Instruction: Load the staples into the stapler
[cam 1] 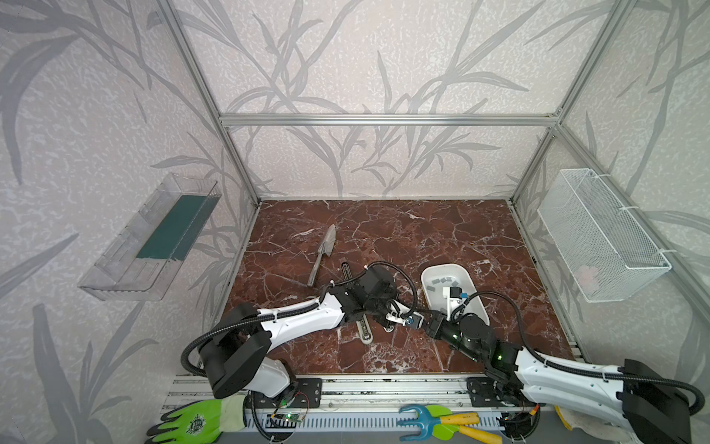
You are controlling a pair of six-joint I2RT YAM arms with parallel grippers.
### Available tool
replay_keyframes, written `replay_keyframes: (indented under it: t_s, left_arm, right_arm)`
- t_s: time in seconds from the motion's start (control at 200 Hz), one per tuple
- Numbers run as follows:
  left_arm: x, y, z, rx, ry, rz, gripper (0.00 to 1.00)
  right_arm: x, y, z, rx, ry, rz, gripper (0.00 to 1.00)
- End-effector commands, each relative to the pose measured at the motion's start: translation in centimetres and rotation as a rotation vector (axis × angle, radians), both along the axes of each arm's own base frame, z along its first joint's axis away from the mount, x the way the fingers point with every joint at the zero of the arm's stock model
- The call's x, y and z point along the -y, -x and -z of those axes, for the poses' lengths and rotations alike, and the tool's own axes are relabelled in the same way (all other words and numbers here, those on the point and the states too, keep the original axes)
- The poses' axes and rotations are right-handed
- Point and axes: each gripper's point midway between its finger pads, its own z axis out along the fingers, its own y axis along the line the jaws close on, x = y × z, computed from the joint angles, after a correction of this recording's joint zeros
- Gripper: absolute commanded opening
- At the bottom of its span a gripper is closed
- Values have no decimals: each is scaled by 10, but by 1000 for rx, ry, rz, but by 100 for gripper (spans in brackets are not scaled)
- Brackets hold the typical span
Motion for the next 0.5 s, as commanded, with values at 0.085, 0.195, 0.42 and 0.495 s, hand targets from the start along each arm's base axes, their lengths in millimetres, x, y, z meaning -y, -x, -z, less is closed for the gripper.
replay_keyframes:
  t_s: [0.085, 0.195, 0.42, 0.495]
  left_arm:
    - [-6, -2, 11, 11, -48, 32, 2]
    - [-12, -13, 16, 31, -71, 21, 1]
    - [-29, -32, 45, 153, -250, 180, 0]
    - [-37, -30, 54, 157, -332, 280, 0]
  right_arm:
    - [7, -7, -31, 69, -51, 55, 30]
    - [22, -8, -36, 87, -43, 104, 33]
    - [63, -7, -45, 154, -33, 229, 37]
    - [74, -5, -51, 181, -29, 255, 38]
